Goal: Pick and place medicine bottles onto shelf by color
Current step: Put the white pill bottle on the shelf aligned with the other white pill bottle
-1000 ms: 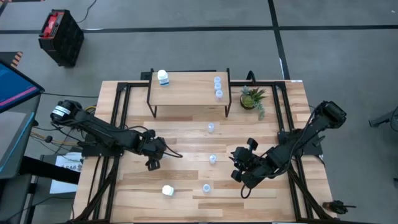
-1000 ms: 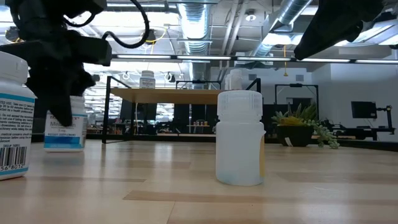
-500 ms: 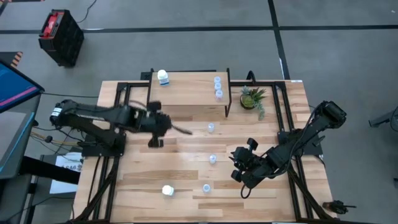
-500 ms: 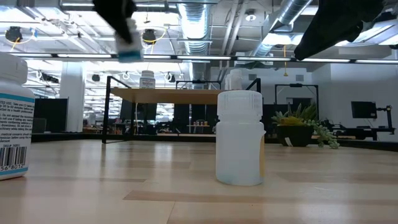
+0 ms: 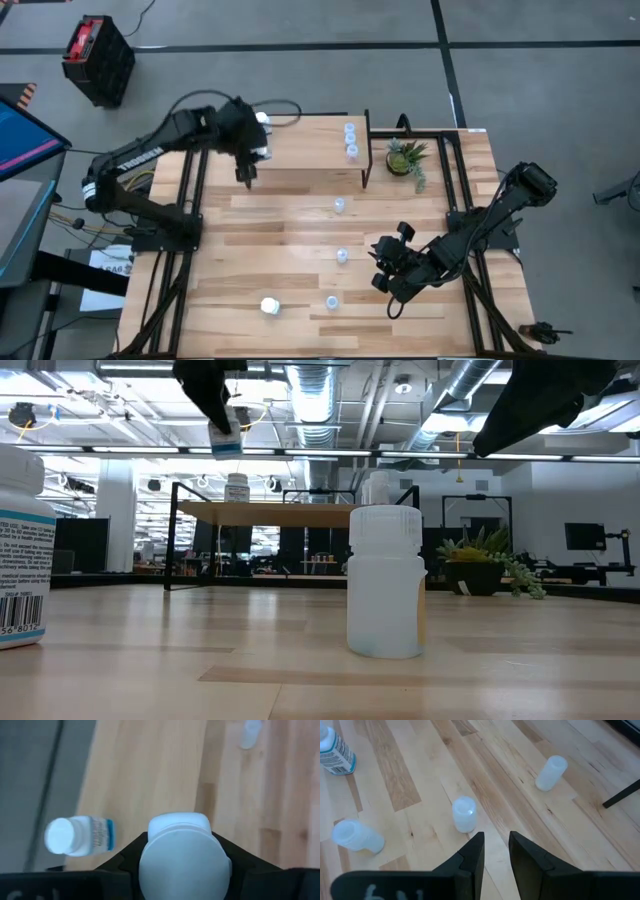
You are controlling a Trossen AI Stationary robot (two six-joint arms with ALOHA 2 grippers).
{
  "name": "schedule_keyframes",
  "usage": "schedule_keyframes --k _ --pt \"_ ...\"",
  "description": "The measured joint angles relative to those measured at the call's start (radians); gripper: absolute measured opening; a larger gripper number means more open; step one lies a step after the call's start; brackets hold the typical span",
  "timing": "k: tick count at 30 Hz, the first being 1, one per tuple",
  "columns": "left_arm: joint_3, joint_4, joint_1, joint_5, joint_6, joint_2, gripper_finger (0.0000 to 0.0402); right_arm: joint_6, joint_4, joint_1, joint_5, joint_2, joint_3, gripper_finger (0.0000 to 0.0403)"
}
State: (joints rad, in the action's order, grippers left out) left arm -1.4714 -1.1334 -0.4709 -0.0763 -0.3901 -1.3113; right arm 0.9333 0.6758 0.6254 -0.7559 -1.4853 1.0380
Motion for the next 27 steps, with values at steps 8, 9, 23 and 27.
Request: schedule_keyframes --k 8,9,23,27 --pt "0.003 -0.008 -0.175 0.096 -0.106 0.000 0.0146 0.000 0.000 0.000 0.000 0.000 0.000 0.0111" --pt "0.003 -0.010 -0.185 0.116 -0.109 -0.006 0.0144 0.000 0.000 0.000 0.000 0.000 0.000 0.0111" --pt "0.004 -0.017 -0.205 0.157 -0.149 -0.196 0.0144 0.000 -0.001 0.000 0.000 0.000 0.000 0.0111" --pt "0.004 -0.010 -0.205 0.119 -0.195 -0.219 0.0149 0.000 0.000 0.000 0.000 0.000 0.000 0.0111"
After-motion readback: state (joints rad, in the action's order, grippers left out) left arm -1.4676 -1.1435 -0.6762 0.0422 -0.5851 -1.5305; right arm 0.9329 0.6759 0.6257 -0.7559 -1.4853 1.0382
